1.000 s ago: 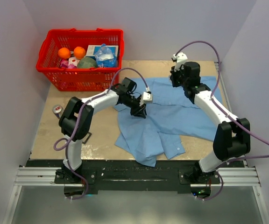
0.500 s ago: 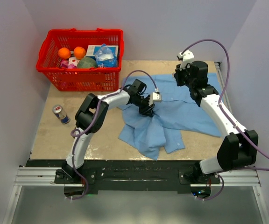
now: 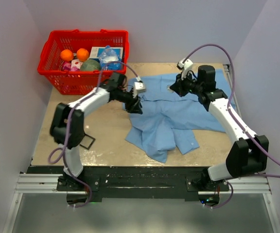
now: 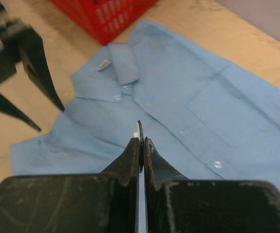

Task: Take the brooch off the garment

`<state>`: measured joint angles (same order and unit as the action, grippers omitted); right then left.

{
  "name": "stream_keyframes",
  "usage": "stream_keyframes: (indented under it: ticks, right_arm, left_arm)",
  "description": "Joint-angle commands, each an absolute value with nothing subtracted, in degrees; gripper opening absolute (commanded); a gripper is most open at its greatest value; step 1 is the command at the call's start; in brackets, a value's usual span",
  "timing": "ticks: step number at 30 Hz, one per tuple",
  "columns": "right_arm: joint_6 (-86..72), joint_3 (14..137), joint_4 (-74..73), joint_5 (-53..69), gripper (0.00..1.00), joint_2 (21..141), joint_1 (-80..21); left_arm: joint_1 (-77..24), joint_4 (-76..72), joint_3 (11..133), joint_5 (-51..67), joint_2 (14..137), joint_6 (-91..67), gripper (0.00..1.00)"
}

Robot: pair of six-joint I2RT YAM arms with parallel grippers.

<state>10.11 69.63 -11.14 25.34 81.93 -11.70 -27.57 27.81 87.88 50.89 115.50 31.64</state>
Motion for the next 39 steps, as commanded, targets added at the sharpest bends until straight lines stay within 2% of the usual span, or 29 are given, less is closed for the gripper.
stream_keyframes:
  ticks: [1, 5, 8, 14, 19, 25, 32, 39]
  right_arm:
    - [12.22, 69.26, -12.05, 46.01, 0.00, 86.04, -12.30]
    - [10.64, 66.98, -9.76, 57.26, 0.00, 90.61, -14.84]
    - [9.93, 66.62, -12.99, 60.10, 0.00, 93.77, -18.70]
    - [9.93, 63.99, -19.05, 62.14, 0.00, 99.04, -20.83]
    - [20.29, 66.17, -32.65, 64.42, 0.00, 108.43, -21.01]
    - [25.22, 70.05, -38.23, 64.34, 0.00, 117.15, -21.00]
    - [12.33, 71.02, -30.42, 58.45, 0.00, 123.39, -20.30]
    - [-1.65, 62.76, -11.98, 57.40, 0.00, 119.72, -17.49]
  left_arm:
    - [-22.68, 23.05, 74.49, 53.18, 100.38, 26.20, 0.50]
    - [-21.36, 17.59, 67.95, 53.78, 97.82, 18.56, 0.52]
    - [-21.36, 11.71, 64.96, 55.45, 97.03, 12.14, 0.53]
    - [-23.72, 4.83, 62.75, 55.03, 98.52, 5.63, 0.54]
    - [-25.31, -1.38, 60.39, 55.72, 102.65, -2.63, 0.59]
    - [-25.40, -0.97, 62.48, 58.97, 107.05, -4.22, 0.61]
    - [-25.31, 4.14, 66.36, 64.07, 112.41, -4.66, 0.60]
    - [-28.21, 2.89, 64.69, 63.29, 110.04, -2.73, 0.57]
